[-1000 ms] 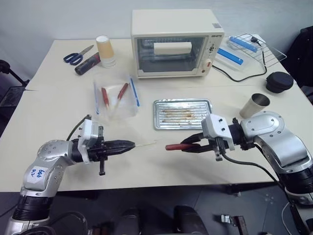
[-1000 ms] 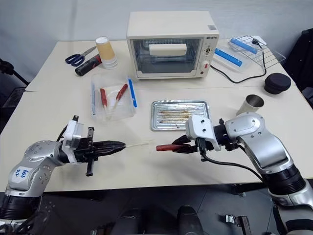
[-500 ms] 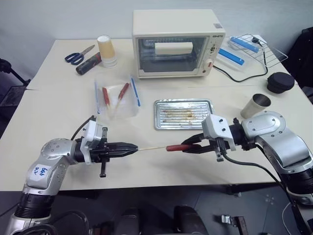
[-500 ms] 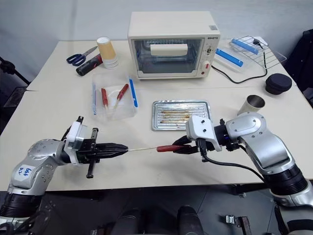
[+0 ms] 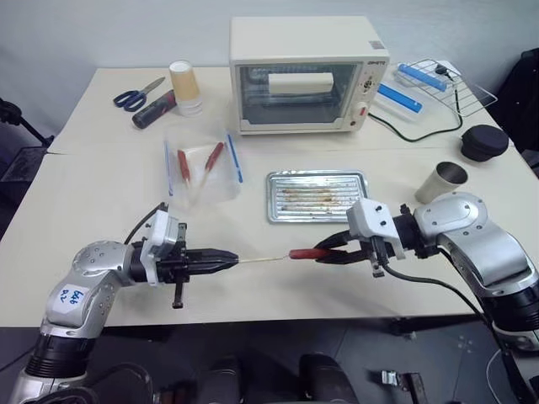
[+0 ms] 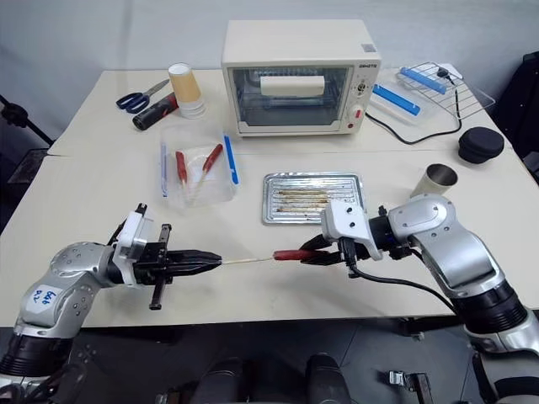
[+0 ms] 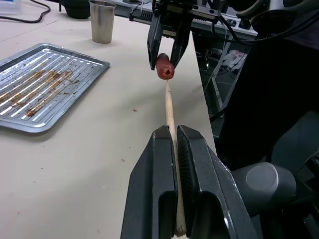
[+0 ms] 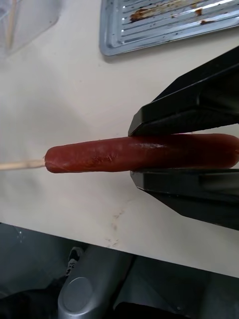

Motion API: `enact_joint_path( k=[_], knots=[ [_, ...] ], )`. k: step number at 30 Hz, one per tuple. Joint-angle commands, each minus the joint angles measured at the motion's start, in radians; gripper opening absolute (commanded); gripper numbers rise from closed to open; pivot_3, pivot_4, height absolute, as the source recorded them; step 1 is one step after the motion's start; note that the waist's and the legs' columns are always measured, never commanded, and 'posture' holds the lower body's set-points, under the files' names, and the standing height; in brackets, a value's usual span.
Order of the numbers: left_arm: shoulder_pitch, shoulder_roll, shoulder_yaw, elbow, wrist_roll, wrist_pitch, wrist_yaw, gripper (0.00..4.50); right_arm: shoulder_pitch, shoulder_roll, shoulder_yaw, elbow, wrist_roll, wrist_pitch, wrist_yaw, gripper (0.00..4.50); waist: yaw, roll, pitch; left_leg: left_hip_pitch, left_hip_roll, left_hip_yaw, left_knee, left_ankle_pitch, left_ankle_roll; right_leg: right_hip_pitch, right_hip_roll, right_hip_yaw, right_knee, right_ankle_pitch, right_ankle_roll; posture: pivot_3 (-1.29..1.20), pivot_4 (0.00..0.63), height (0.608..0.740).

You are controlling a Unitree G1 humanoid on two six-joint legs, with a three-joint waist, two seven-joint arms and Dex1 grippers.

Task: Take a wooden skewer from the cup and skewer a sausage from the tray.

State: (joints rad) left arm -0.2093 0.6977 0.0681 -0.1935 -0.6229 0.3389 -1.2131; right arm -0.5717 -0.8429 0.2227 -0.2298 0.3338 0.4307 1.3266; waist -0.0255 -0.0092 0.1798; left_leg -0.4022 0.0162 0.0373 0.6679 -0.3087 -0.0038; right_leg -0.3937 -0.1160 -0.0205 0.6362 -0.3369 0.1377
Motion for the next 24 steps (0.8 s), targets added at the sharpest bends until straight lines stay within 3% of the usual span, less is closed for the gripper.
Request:
enact_joint_path(
  k=[1, 24],
  knots=[
    [0.003, 0.010, 0.013, -0.041, -0.010, 0.002, -0.002, 0.00, -0.007, -0.013, -0.023, -0.009, 0.000, -0.026, 0.013, 0.91, 0.000, 0.000, 0.000, 0.000, 0.000, 0.000, 0.000, 0.000, 0.000, 0.000, 0.000, 0.000, 0.000, 0.000, 0.000, 0.00, 0.150, 0.740],
    [-0.013, 0.000, 0.000, -0.039, -0.005, 0.009, 0.002, 0.00, -0.004, -0.005, -0.001, -0.018, -0.020, -0.020, 0.017, 0.91, 0.000, 0.000, 0.000, 0.000, 0.000, 0.000, 0.001, 0.000, 0.000, 0.000, 0.000, 0.000, 0.001, 0.000, 0.000, 0.00, 0.150, 0.740]
  ],
)
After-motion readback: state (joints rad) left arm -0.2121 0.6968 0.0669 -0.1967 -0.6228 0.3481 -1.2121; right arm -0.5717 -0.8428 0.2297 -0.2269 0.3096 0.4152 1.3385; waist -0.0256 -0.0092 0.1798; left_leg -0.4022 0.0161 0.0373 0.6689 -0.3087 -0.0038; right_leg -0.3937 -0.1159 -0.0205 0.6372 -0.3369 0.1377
